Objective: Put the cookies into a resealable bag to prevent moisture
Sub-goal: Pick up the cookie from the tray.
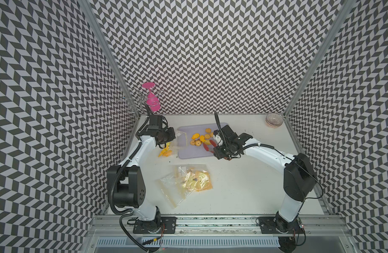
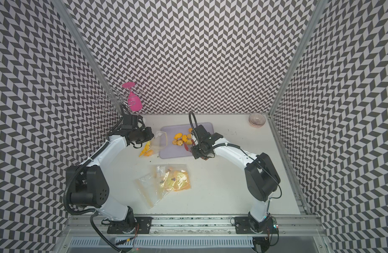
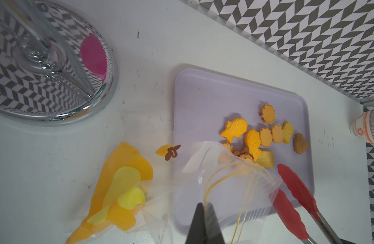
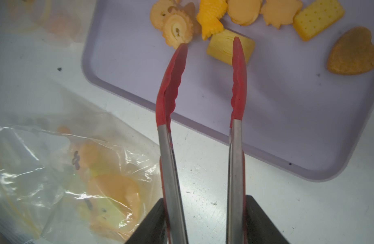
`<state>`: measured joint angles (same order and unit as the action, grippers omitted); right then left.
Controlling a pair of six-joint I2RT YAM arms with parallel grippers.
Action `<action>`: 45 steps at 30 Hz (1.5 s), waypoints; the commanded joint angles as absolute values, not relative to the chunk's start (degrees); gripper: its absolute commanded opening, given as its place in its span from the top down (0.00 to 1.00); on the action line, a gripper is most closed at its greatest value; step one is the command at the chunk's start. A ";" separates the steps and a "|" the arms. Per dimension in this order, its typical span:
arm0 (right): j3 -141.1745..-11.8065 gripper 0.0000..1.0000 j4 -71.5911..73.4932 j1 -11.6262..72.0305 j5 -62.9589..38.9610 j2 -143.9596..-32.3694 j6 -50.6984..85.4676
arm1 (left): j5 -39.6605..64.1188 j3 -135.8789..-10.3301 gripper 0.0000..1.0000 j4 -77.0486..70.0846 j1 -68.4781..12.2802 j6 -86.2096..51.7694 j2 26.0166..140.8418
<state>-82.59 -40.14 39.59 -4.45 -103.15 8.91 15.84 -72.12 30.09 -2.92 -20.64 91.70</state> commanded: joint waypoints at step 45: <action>-87.59 0.57 -37.83 41.42 -2.38 -103.05 10.86 | 20.80 -70.67 1.00 25.49 -2.10 -18.75 90.77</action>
